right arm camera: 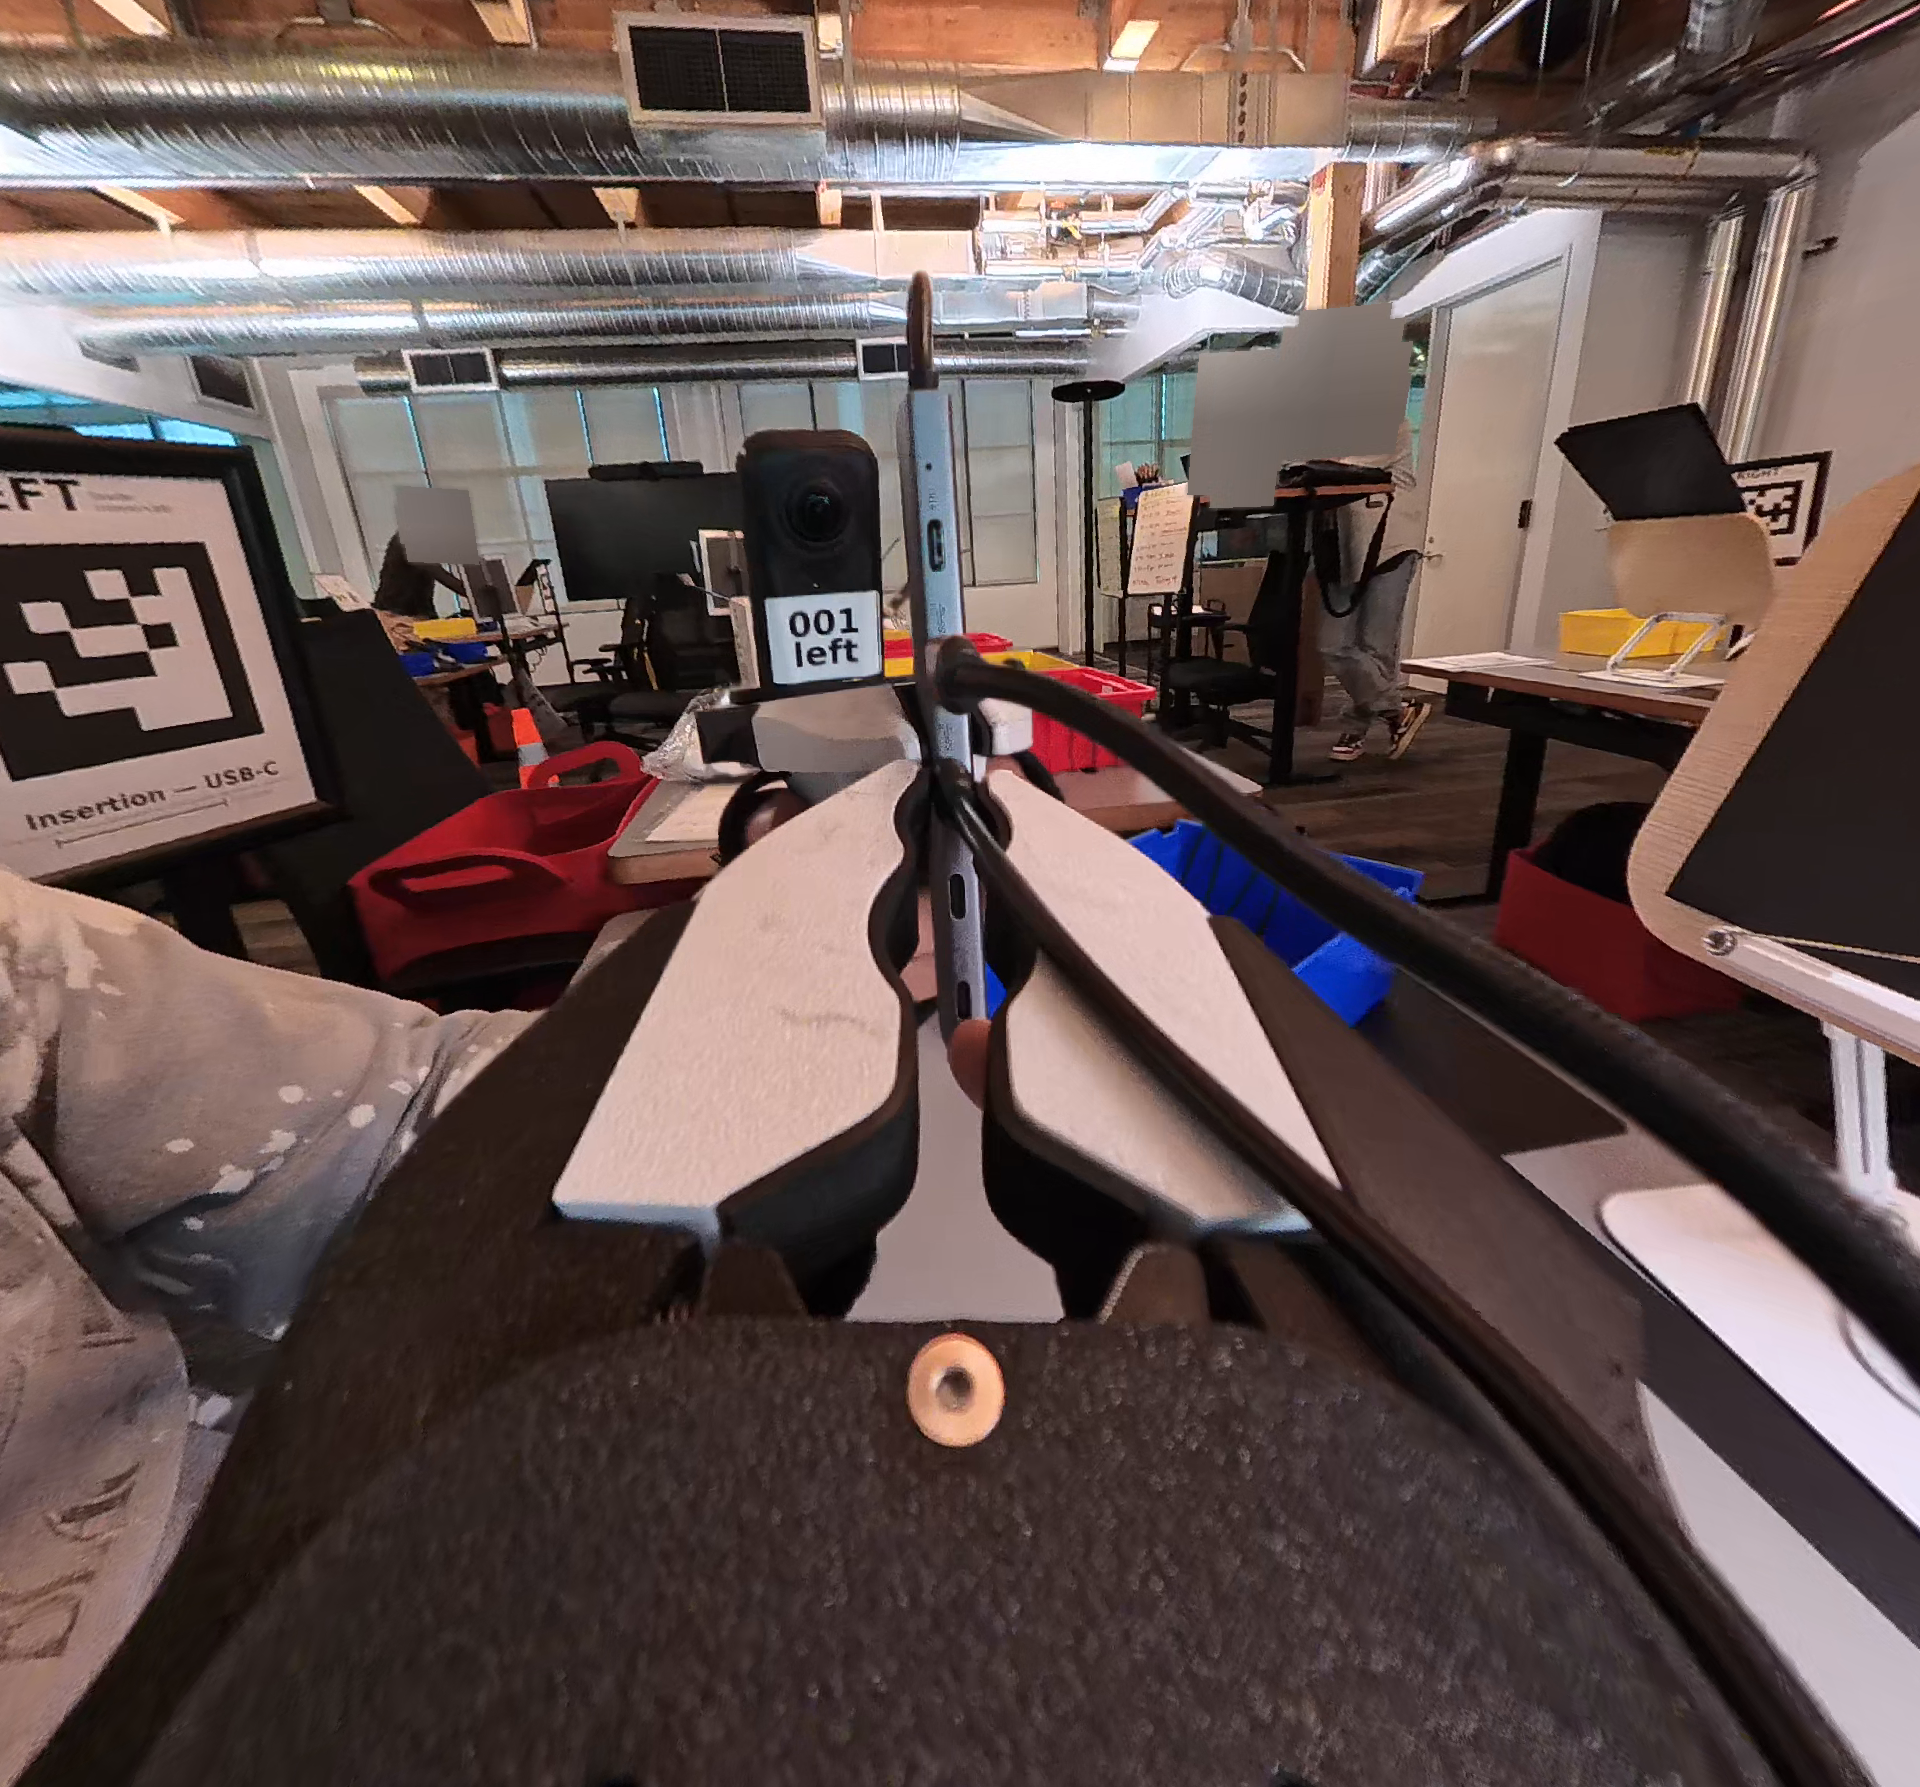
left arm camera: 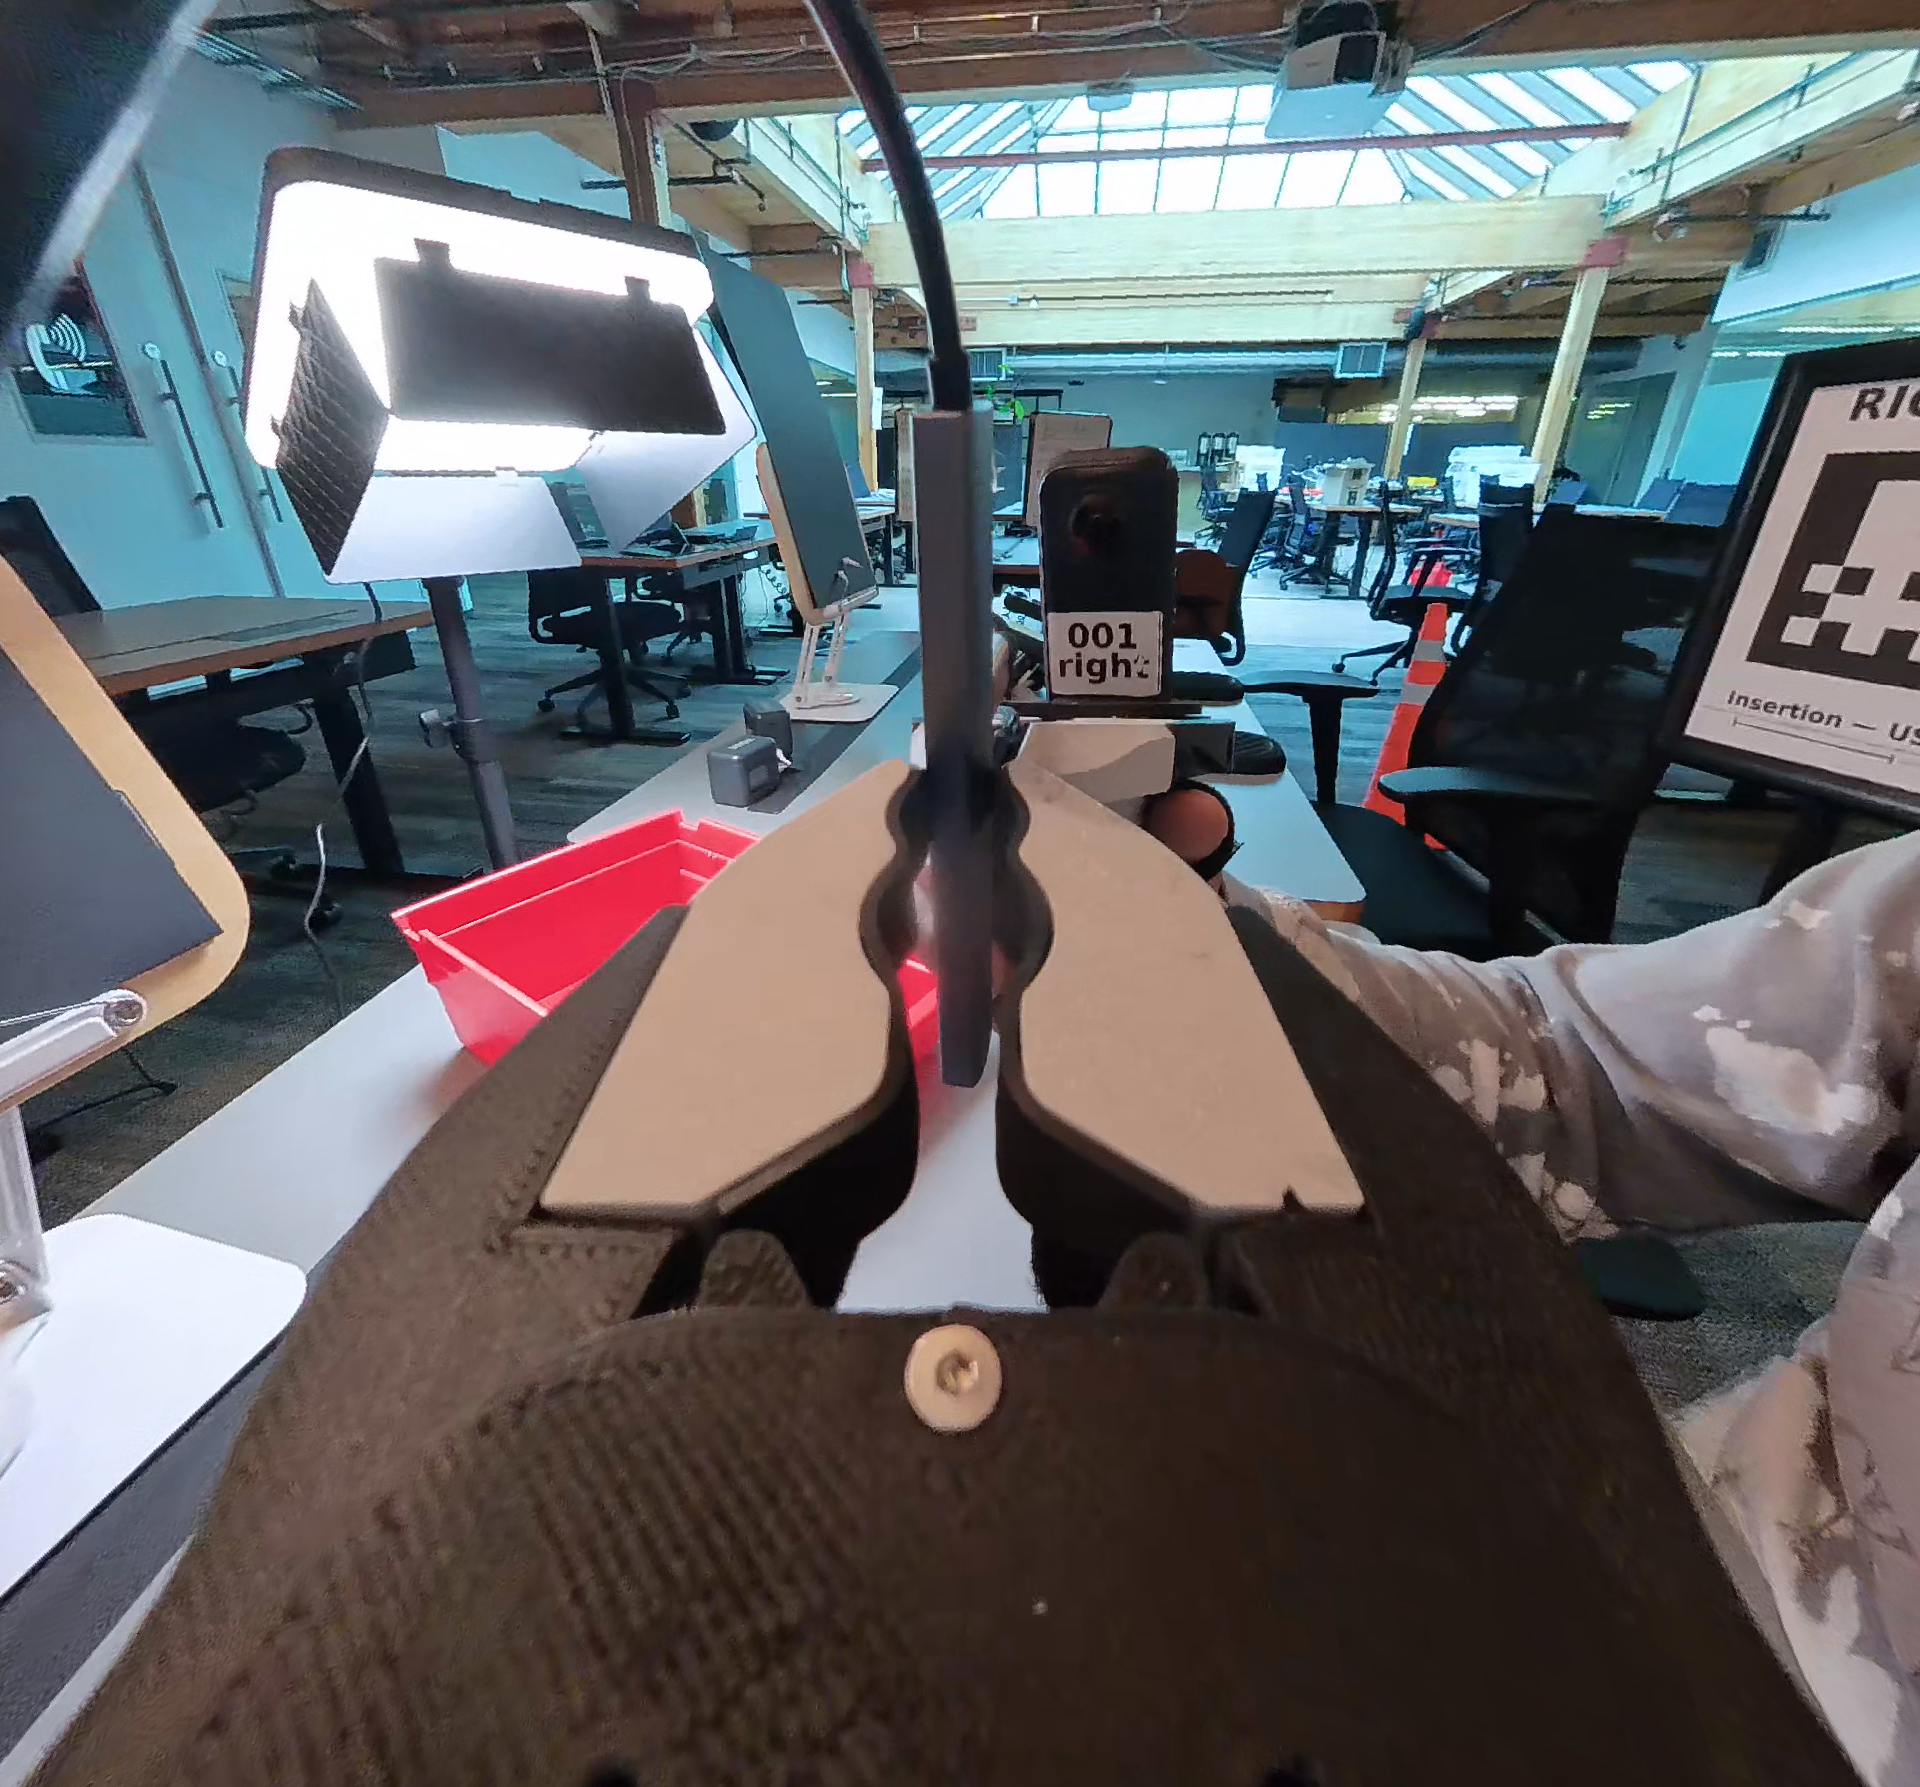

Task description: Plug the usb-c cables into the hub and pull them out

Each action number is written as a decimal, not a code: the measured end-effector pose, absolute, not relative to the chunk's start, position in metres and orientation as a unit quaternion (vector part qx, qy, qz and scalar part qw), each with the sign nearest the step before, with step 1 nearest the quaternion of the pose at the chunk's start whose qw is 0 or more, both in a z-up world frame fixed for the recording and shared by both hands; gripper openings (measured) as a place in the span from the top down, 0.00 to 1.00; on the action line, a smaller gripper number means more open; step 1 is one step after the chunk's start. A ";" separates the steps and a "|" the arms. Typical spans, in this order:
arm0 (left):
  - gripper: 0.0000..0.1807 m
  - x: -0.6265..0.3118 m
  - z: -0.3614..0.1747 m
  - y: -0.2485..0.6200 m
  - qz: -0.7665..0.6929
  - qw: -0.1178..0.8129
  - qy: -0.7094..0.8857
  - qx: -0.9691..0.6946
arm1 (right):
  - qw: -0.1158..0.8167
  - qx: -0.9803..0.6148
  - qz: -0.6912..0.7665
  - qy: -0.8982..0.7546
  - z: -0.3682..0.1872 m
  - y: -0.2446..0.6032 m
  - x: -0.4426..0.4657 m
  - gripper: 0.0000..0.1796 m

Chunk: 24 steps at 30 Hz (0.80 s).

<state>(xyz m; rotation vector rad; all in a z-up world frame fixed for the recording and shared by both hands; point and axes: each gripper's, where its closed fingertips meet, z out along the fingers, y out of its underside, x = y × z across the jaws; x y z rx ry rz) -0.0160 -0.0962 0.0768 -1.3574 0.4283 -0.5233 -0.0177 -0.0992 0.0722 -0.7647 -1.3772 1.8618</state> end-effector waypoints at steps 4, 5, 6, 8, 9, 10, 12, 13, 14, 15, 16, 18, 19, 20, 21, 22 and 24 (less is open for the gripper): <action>0.94 -0.016 0.079 -0.098 -0.258 0.715 0.186 -0.622 | 0.337 -0.293 0.721 -0.530 0.075 -0.100 -0.017 0.96; 0.94 -0.016 0.079 -0.097 -0.260 0.712 0.186 -0.625 | 0.333 -0.294 0.720 -0.533 0.074 -0.099 -0.017 0.96; 0.94 -0.016 0.078 -0.097 -0.261 0.711 0.187 -0.626 | 0.327 -0.294 0.722 -0.534 0.074 -0.099 -0.017 0.96; 0.94 -0.015 0.078 -0.097 -0.261 0.709 0.189 -0.627 | 0.323 -0.295 0.720 -0.539 0.074 -0.098 -0.016 0.96; 0.94 -0.015 0.078 -0.097 -0.260 0.708 0.190 -0.629 | 0.322 -0.296 0.717 -0.542 0.073 -0.097 -0.016 0.96; 0.94 -0.016 0.076 -0.096 -0.256 0.706 0.190 -0.632 | 0.318 -0.300 0.716 -0.544 0.072 -0.096 -0.017 0.96; 0.94 -0.018 0.073 -0.093 -0.253 0.703 0.186 -0.639 | 0.311 -0.311 0.714 -0.546 0.068 -0.094 -0.019 0.96; 0.94 -0.020 0.072 -0.092 -0.254 0.701 0.183 -0.641 | 0.308 -0.317 0.712 -0.546 0.067 -0.093 -0.021 0.96; 0.94 -0.021 0.071 -0.091 -0.254 0.700 0.181 -0.643 | 0.305 -0.321 0.711 -0.547 0.065 -0.092 -0.022 0.96; 0.94 -0.022 0.070 -0.091 -0.252 0.699 0.181 -0.645 | 0.302 -0.323 0.711 -0.547 0.065 -0.091 -0.023 0.96; 0.94 -0.022 0.069 -0.090 -0.250 0.698 0.180 -0.647 | 0.302 -0.324 0.709 -0.549 0.064 -0.091 -0.023 0.96; 0.94 -0.022 0.068 -0.090 -0.253 0.696 0.178 -0.648 | 0.300 -0.324 0.709 -0.550 0.064 -0.091 -0.023 0.96; 0.94 -0.023 0.068 -0.090 -0.254 0.695 0.178 -0.649 | 0.302 -0.325 0.707 -0.551 0.063 -0.090 -0.023 0.96; 0.94 -0.023 0.068 -0.090 -0.254 0.695 0.177 -0.649 | 0.301 -0.325 0.707 -0.551 0.063 -0.090 -0.023 0.96; 0.94 -0.022 0.068 -0.090 -0.254 0.695 0.177 -0.649 | 0.300 -0.324 0.708 -0.551 0.064 -0.090 -0.023 0.96; 0.94 -0.023 0.068 -0.090 -0.254 0.694 0.176 -0.650 | 0.300 -0.325 0.708 -0.551 0.063 -0.090 -0.023 0.96; 0.94 -0.022 0.068 -0.090 -0.256 0.693 0.175 -0.651 | 0.296 -0.323 0.710 -0.552 0.064 -0.090 -0.022 0.96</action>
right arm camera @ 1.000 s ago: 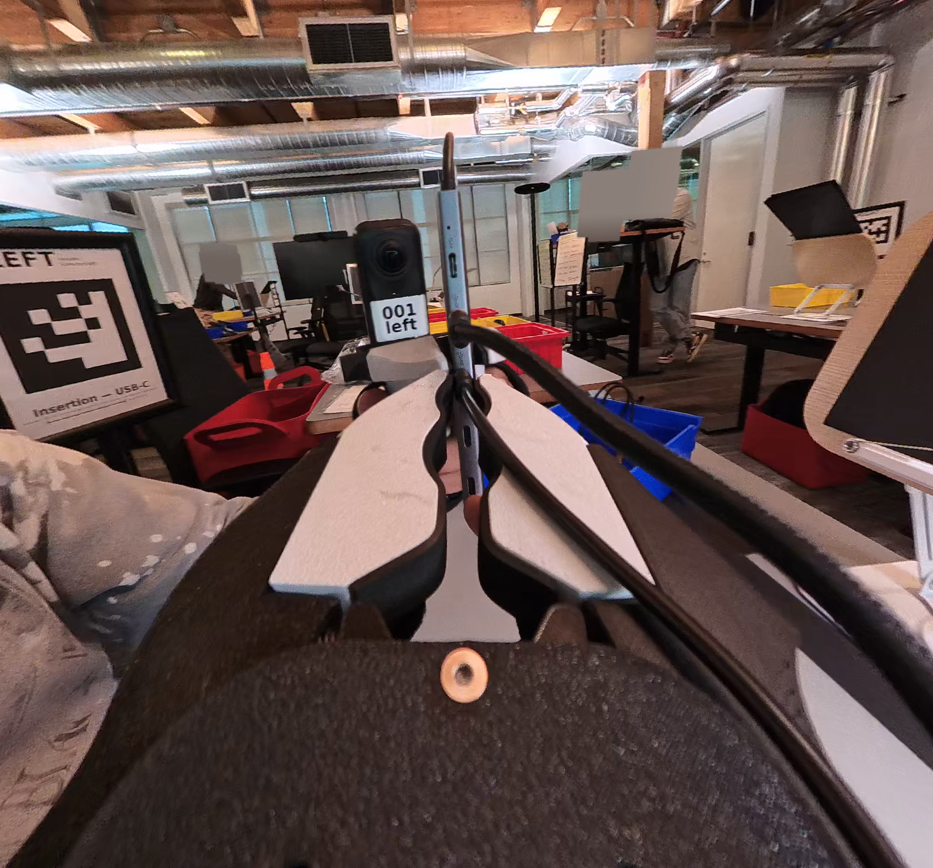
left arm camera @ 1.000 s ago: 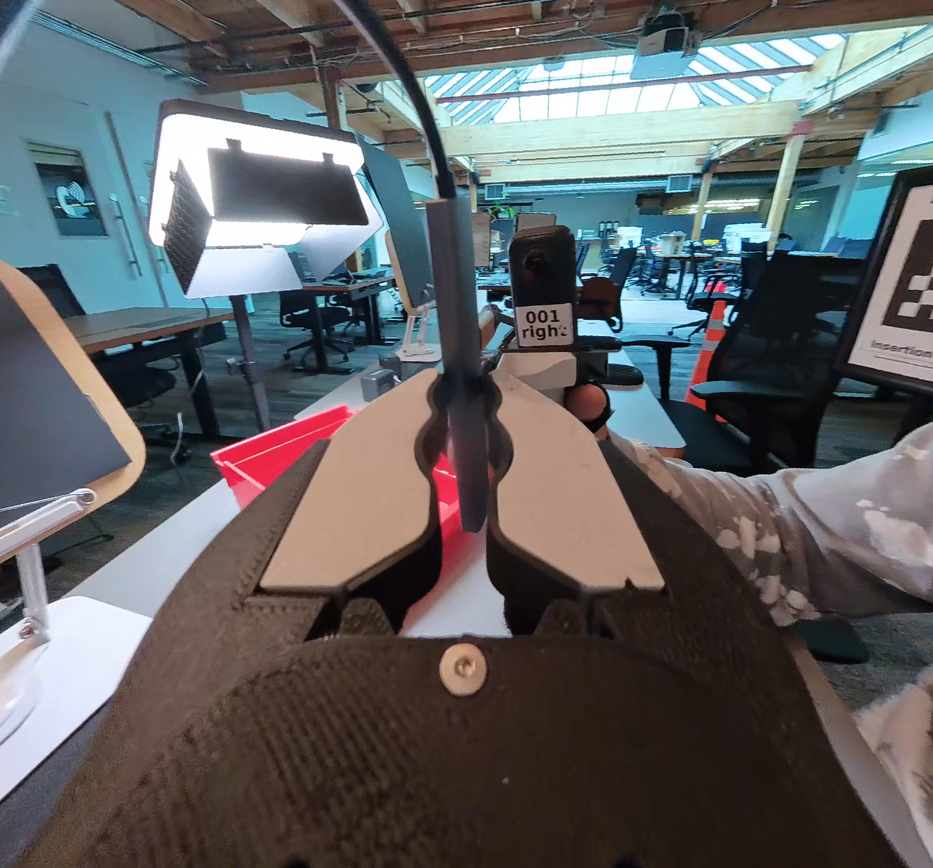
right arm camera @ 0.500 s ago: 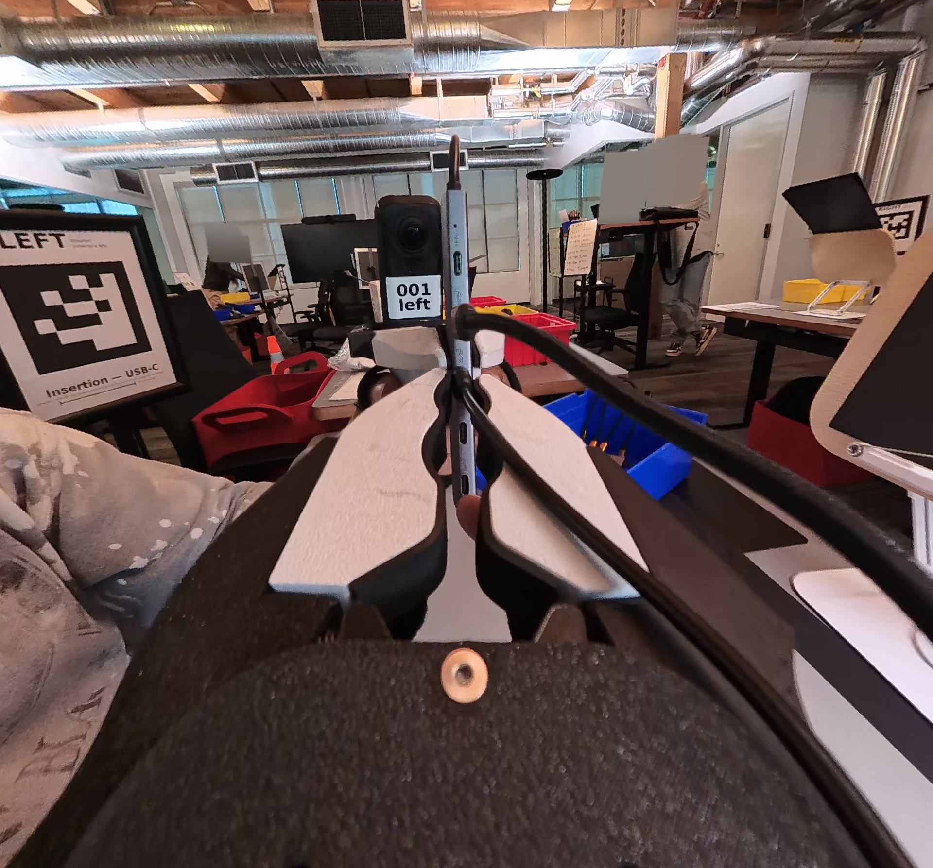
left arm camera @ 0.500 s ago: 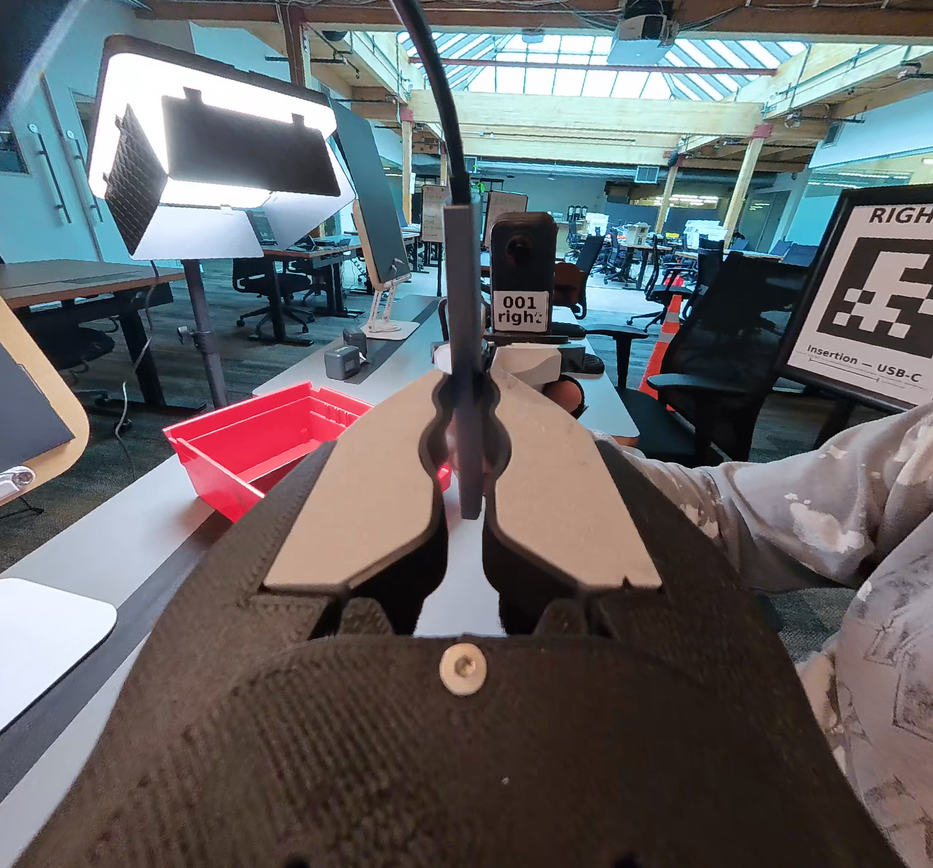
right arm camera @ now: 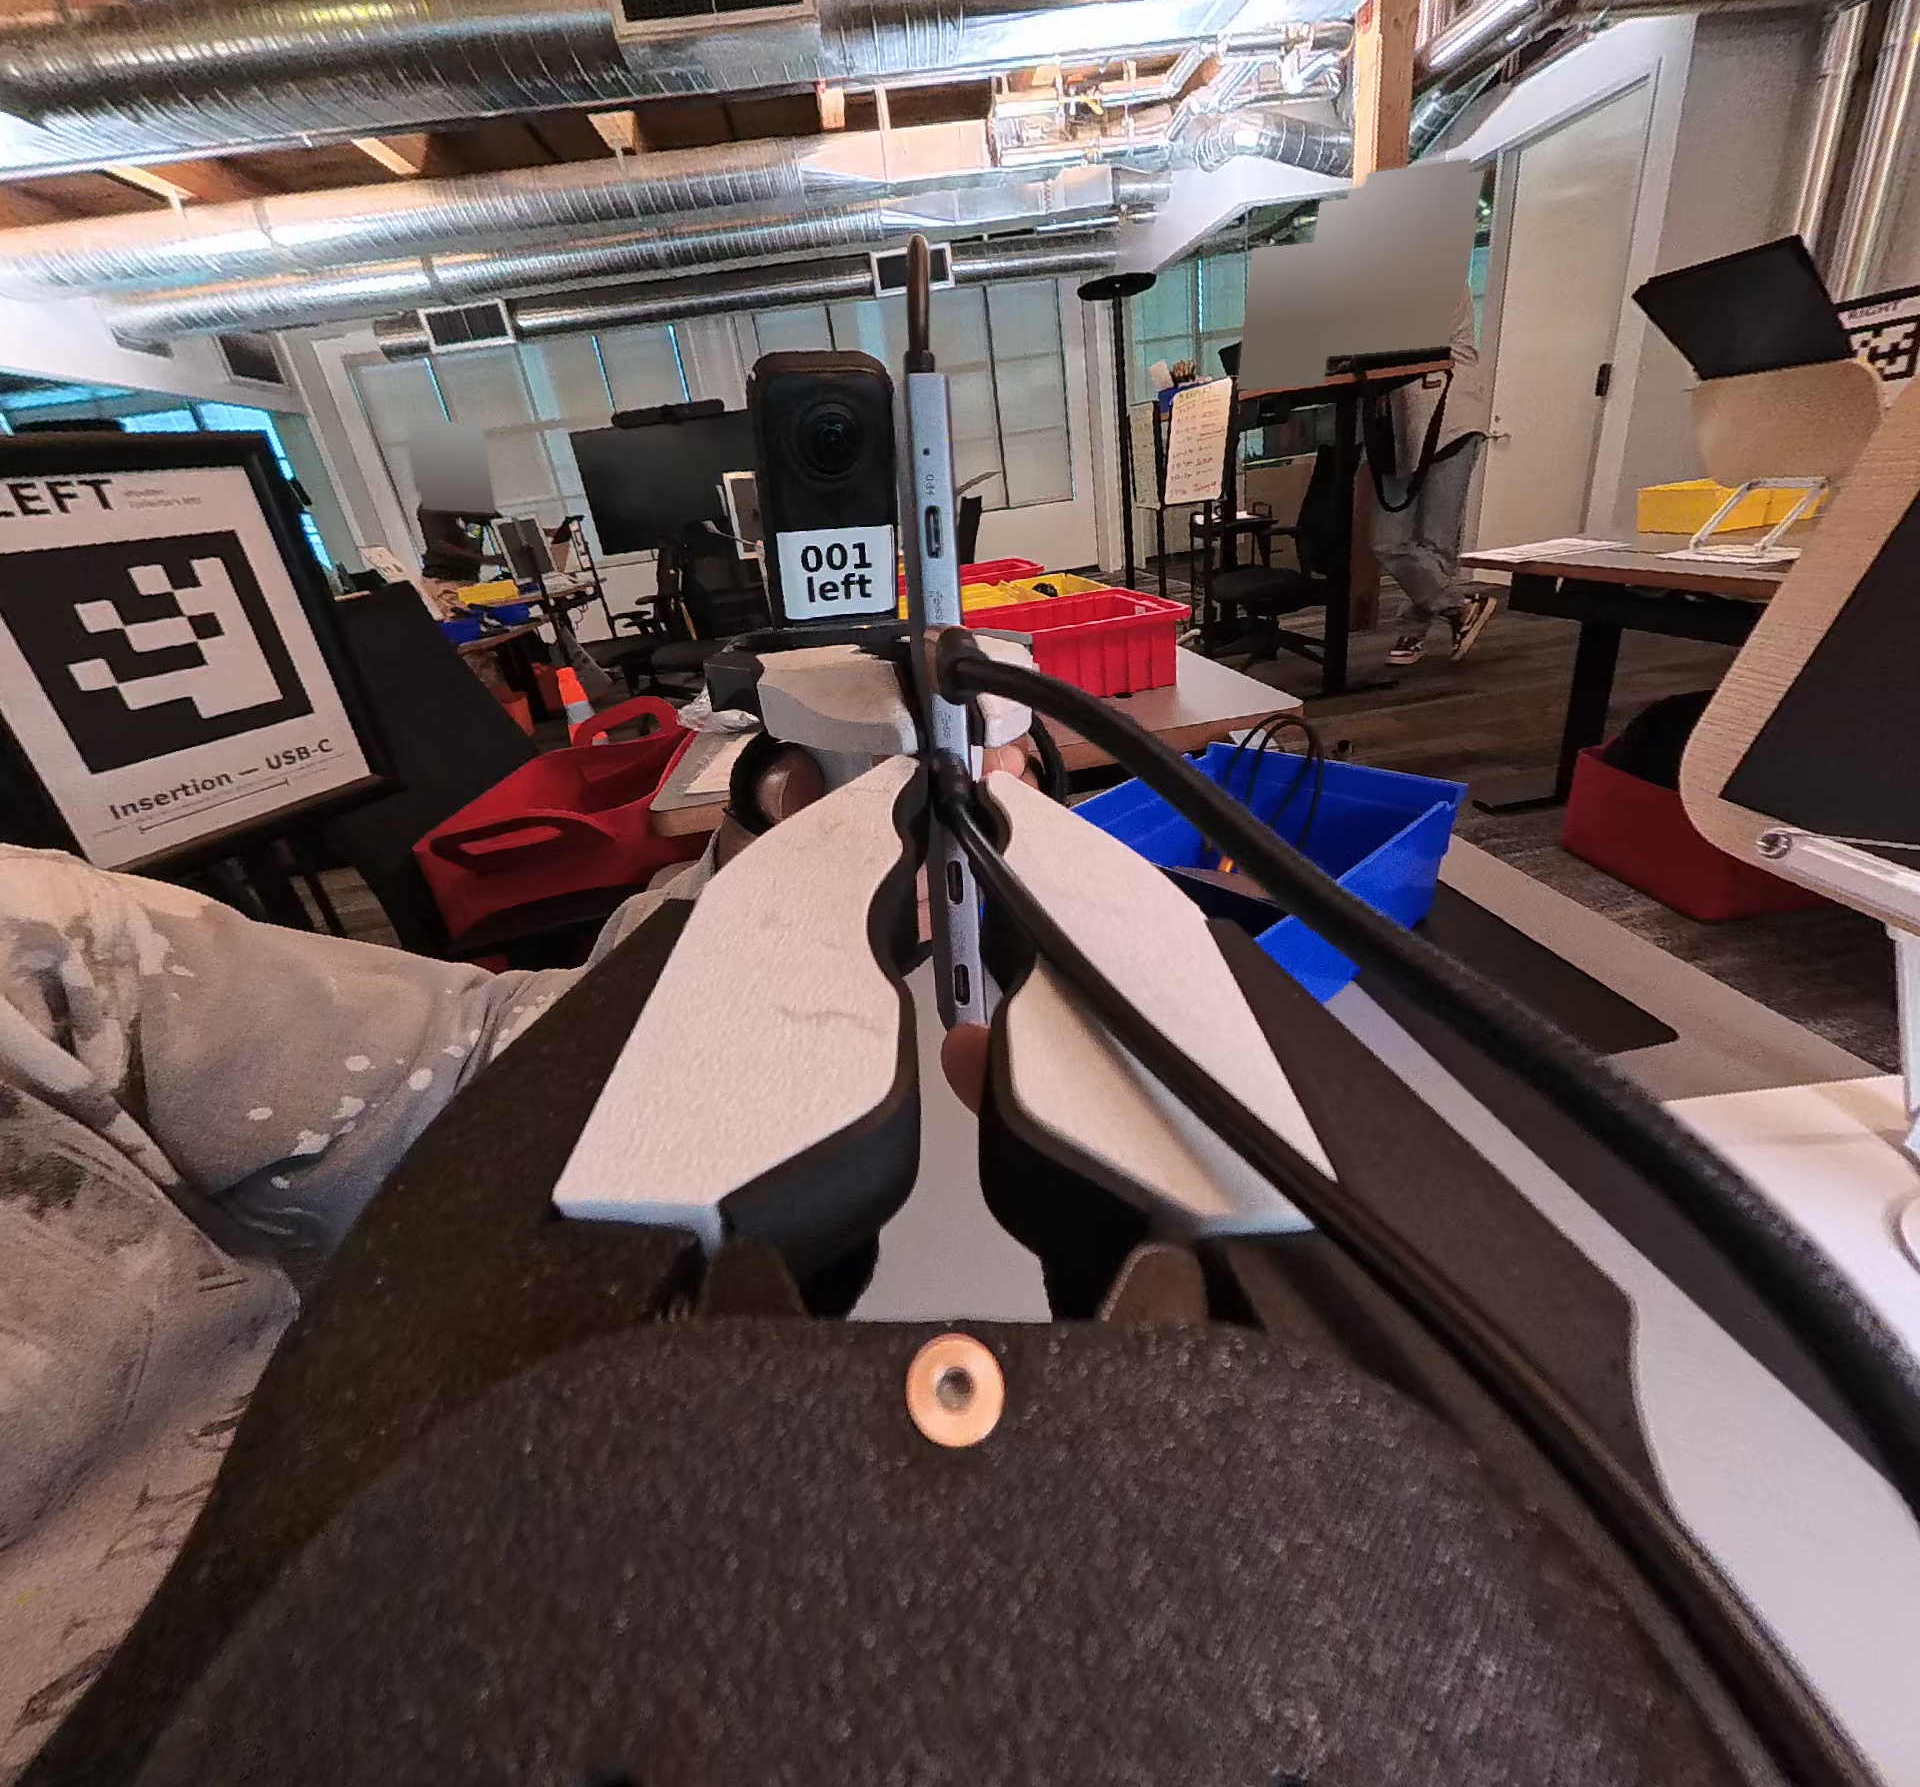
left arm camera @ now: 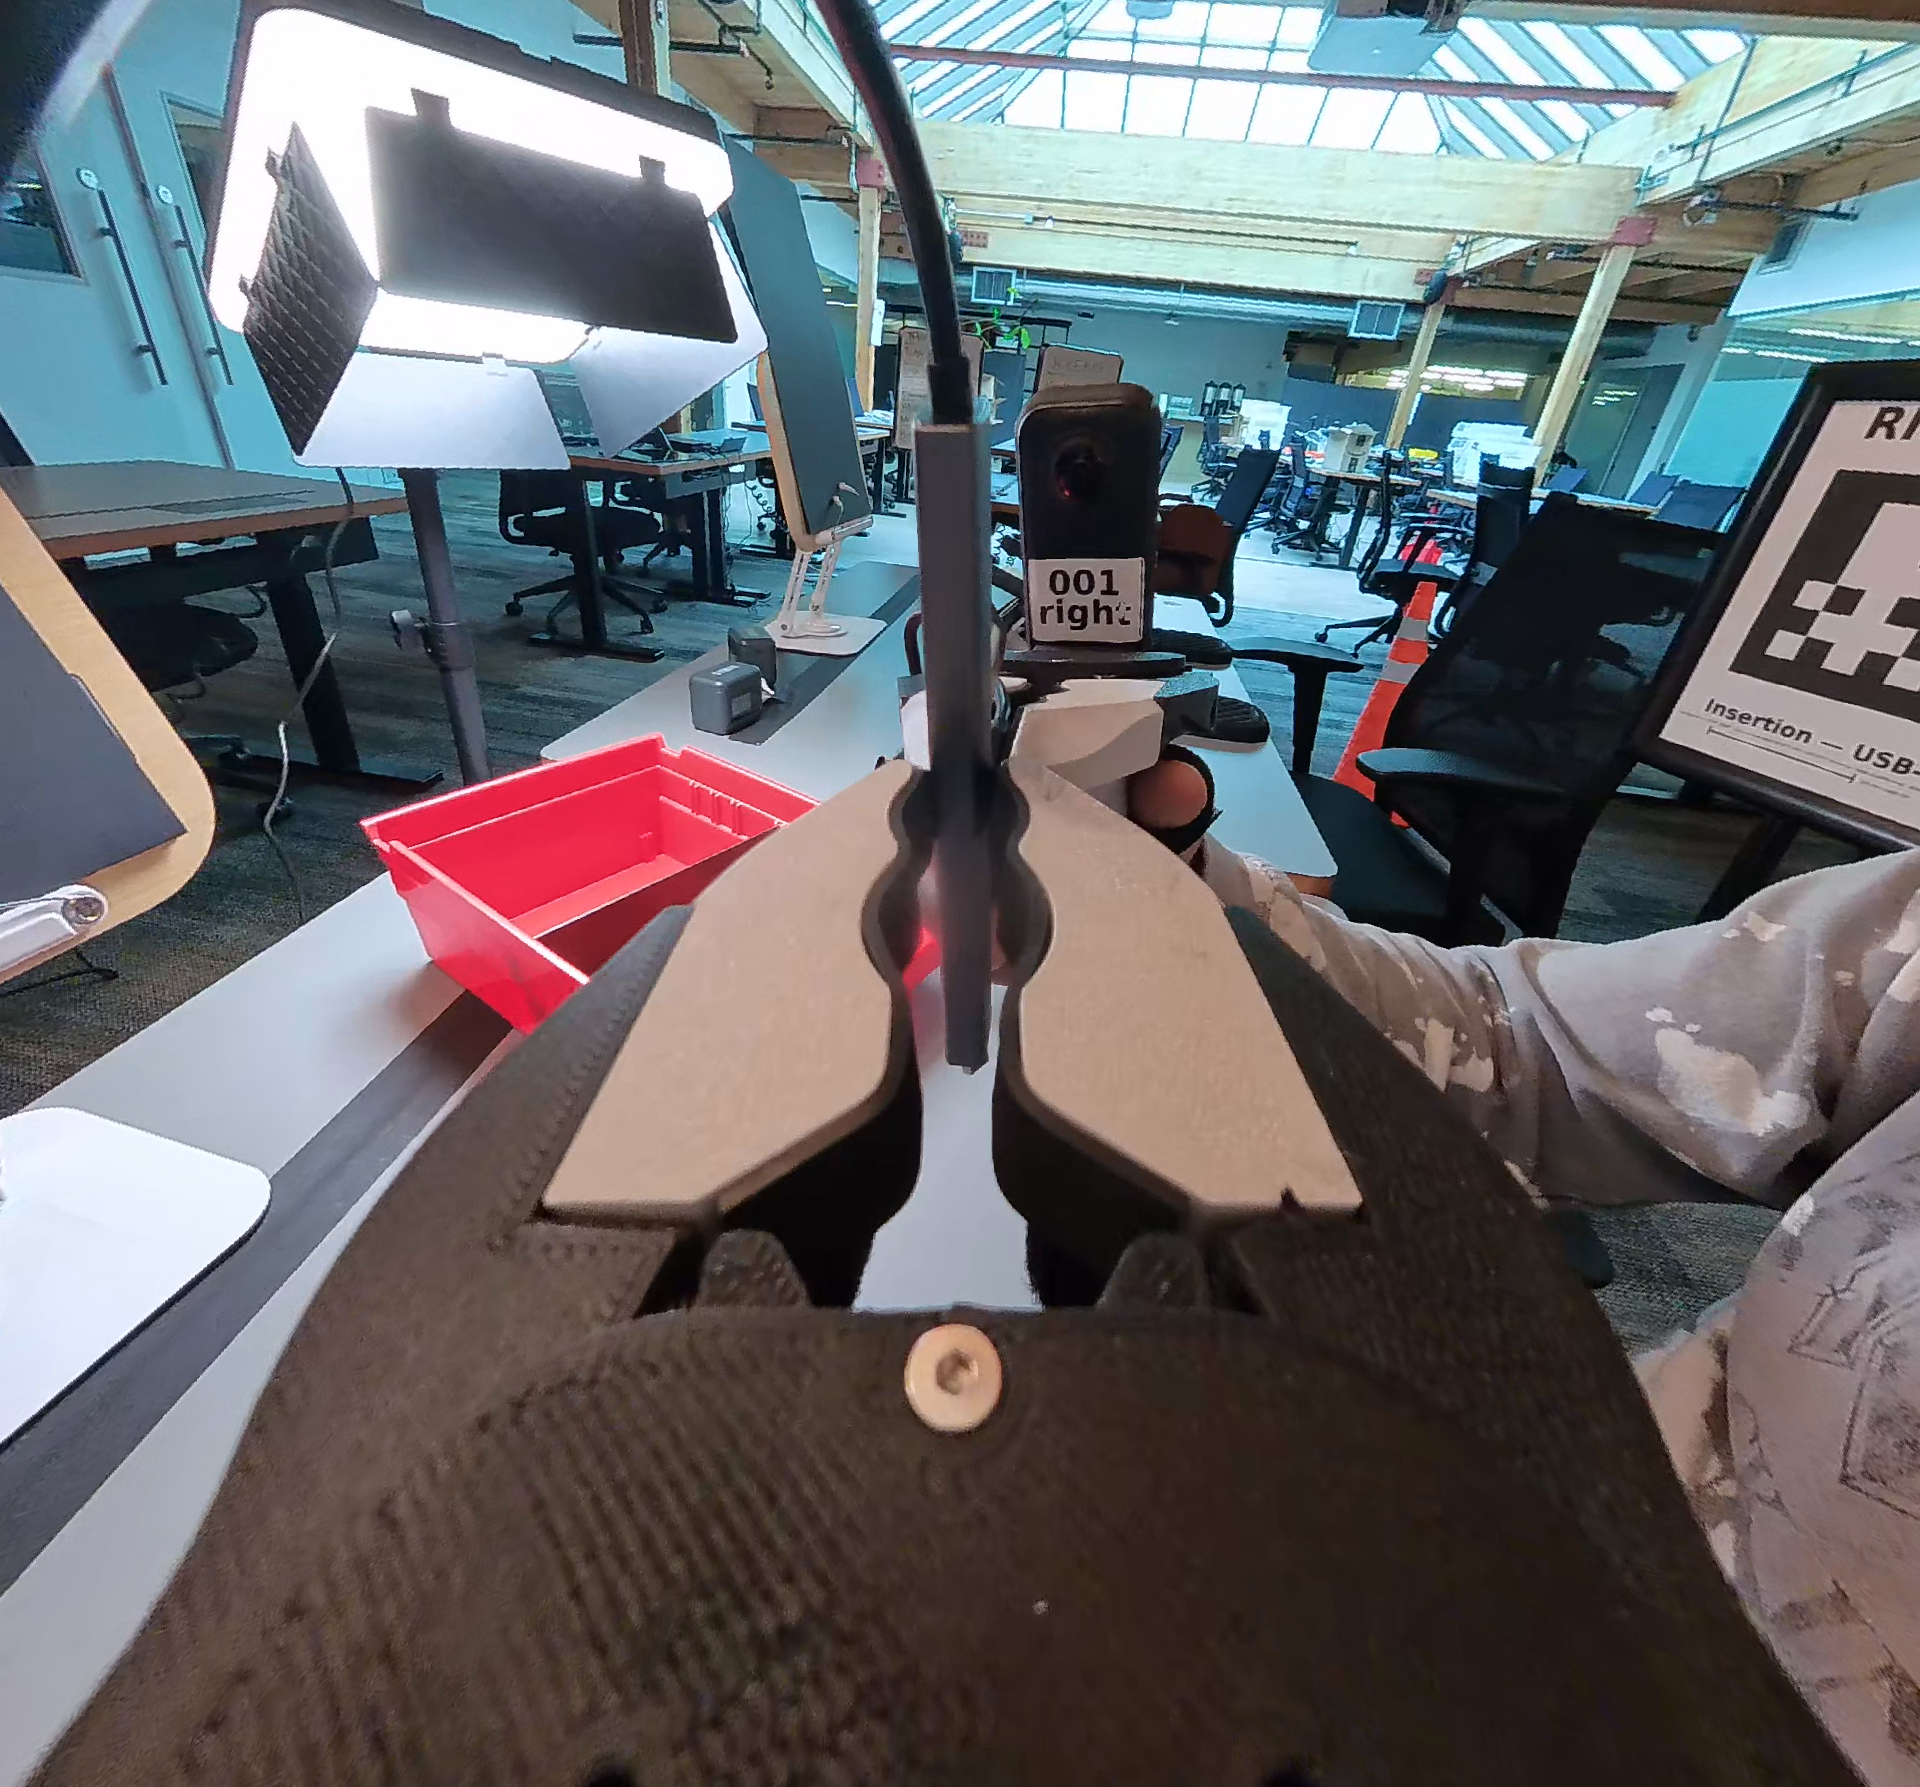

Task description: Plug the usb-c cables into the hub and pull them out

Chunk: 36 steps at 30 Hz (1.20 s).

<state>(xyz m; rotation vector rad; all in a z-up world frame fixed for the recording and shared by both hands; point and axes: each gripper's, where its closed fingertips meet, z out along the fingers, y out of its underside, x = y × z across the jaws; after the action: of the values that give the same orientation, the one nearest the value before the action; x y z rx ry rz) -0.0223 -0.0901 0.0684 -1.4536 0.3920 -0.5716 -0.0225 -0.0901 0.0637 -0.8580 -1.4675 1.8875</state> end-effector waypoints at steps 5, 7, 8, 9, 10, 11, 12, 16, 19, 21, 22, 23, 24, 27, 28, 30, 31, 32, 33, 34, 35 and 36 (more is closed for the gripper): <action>0.95 -0.083 0.100 -0.119 -0.240 0.754 0.101 -0.603 | 0.333 -0.324 0.752 -0.469 0.095 -0.028 0.014 0.97; 0.94 -0.106 0.103 -0.137 -0.168 0.757 0.106 -0.622 | 0.369 -0.319 0.718 -0.496 0.096 -0.030 0.023 0.97; 0.94 -0.106 0.104 -0.140 -0.155 0.753 0.111 -0.629 | 0.370 -0.317 0.711 -0.507 0.097 -0.038 0.021 0.96; 0.94 -0.105 0.106 -0.140 -0.157 0.754 0.109 -0.628 | 0.372 -0.324 0.705 -0.509 0.097 -0.042 0.016 0.96; 0.94 -0.104 0.105 -0.139 -0.162 0.751 0.105 -0.632 | 0.367 -0.338 0.702 -0.509 0.095 -0.042 0.010 0.96; 0.94 -0.105 0.101 -0.136 -0.162 0.743 0.102 -0.642 | 0.356 -0.349 0.699 -0.513 0.091 -0.040 0.007 0.96; 0.94 -0.108 0.096 -0.133 -0.153 0.736 0.095 -0.653 | 0.352 -0.364 0.694 -0.512 0.086 -0.035 0.004 0.96; 0.94 -0.122 0.083 -0.125 -0.115 0.719 0.071 -0.682 | 0.344 -0.442 0.658 -0.504 0.061 0.002 -0.003 0.97; 0.94 -0.125 0.076 -0.119 -0.103 0.709 0.067 -0.695 | 0.348 -0.511 0.597 -0.511 0.028 0.034 -0.014 0.96; 0.94 -0.126 0.073 -0.116 -0.096 0.704 0.068 -0.700 | 0.343 -0.560 0.542 -0.525 -0.001 0.054 -0.021 0.96; 0.94 -0.125 0.071 -0.115 -0.095 0.701 0.068 -0.703 | 0.338 -0.581 0.513 -0.534 -0.015 0.064 -0.024 0.96; 0.94 -0.125 0.070 -0.113 -0.094 0.699 0.069 -0.706 | 0.338 -0.602 0.479 -0.543 -0.027 0.077 -0.026 0.96; 0.94 -0.125 0.068 -0.112 -0.095 0.696 0.070 -0.708 | 0.332 -0.622 0.443 -0.553 -0.040 0.089 -0.028 0.96; 0.95 -0.123 0.063 -0.106 -0.101 0.690 0.073 -0.713 | 0.277 -0.659 0.378 -0.588 -0.065 0.113 -0.035 0.96; 0.94 -0.122 0.062 -0.105 -0.101 0.688 0.075 -0.715 | 0.247 -0.664 0.368 -0.602 -0.071 0.114 -0.037 0.96; 0.94 -0.121 0.059 -0.103 -0.099 0.684 0.079 -0.719 | 0.186 -0.659 0.363 -0.631 -0.080 0.107 -0.041 0.96; 0.94 -0.120 0.059 -0.102 -0.098 0.682 0.081 -0.720 | 0.167 -0.659 0.356 -0.641 -0.085 0.107 -0.043 0.96; 0.94 -0.119 0.058 -0.102 -0.097 0.682 0.082 -0.721 | 0.156 -0.658 0.344 -0.652 -0.090 0.107 -0.045 0.96; 0.94 -0.119 0.058 -0.101 -0.096 0.682 0.083 -0.721 | 0.144 -0.658 0.332 -0.661 -0.096 0.108 -0.045 0.96; 0.94 -0.119 0.058 -0.102 -0.095 0.682 0.084 -0.720 | 0.131 -0.658 0.322 -0.668 -0.103 0.108 -0.044 0.96; 0.95 -0.118 0.058 -0.102 -0.094 0.682 0.086 -0.720 | 0.121 -0.656 0.319 -0.673 -0.109 0.108 -0.042 0.96; 0.95 -0.118 0.059 -0.103 -0.092 0.683 0.088 -0.719 | 0.110 -0.657 0.319 -0.674 -0.117 0.108 -0.040 0.96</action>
<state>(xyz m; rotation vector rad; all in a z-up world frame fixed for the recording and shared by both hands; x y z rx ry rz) -0.1183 -0.1030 0.0588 -1.6118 0.1968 -0.2071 -0.0400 0.1076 -0.1170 -1.9320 -1.9808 0.9377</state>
